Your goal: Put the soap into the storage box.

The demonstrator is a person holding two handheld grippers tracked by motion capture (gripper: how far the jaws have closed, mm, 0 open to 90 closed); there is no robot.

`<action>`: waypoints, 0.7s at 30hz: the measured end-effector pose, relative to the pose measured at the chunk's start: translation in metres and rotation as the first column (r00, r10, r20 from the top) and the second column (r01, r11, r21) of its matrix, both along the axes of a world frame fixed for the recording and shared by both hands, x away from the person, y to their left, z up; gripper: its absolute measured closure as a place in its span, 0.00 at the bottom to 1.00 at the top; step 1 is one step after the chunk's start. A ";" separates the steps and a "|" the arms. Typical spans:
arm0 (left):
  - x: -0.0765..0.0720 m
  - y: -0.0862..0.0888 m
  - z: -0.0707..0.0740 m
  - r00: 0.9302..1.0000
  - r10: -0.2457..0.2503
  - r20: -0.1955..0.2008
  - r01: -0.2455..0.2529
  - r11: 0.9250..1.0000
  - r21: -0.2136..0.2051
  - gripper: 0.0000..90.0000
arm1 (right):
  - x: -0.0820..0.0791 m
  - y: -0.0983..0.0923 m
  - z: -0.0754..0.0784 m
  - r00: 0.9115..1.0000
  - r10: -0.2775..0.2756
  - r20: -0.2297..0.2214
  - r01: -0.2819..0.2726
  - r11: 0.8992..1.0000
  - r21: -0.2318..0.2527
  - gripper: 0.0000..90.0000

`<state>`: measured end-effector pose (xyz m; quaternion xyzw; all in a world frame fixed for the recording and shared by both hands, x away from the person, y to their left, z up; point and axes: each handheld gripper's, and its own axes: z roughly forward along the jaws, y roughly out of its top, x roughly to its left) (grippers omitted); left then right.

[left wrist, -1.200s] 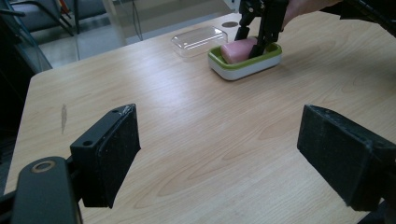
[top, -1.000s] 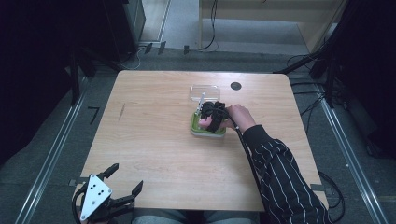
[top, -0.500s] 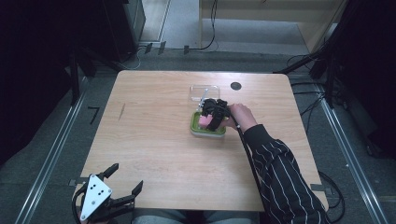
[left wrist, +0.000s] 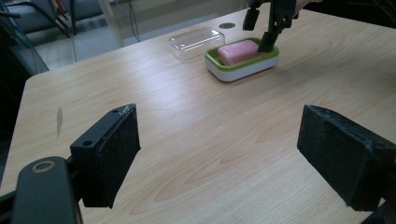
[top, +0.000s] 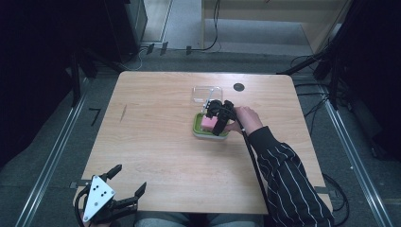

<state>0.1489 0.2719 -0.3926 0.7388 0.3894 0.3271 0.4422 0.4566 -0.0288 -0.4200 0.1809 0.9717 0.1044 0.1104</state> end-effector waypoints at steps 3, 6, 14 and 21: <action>0.002 -0.001 0.000 1.000 -0.009 -0.002 0.009 1.000 -0.001 0.15 | -0.003 -0.003 0.001 1.000 -0.015 -0.008 0.015 1.000 -0.006 0.15; 0.004 -0.002 0.000 1.000 -0.017 -0.003 0.017 1.000 0.000 0.15 | -0.007 -0.009 0.004 0.999 -0.032 -0.012 0.032 0.999 -0.007 0.13; 0.009 -0.006 0.000 0.999 -0.037 -0.005 0.037 0.999 0.002 0.15 | -0.018 -0.023 0.010 0.996 -0.085 -0.022 0.084 0.996 -0.027 0.10; 0.012 -0.008 0.000 0.999 -0.050 -0.003 0.050 0.999 0.000 0.15 | -0.028 -0.039 0.015 0.991 -0.133 -0.028 0.131 0.990 -0.044 0.09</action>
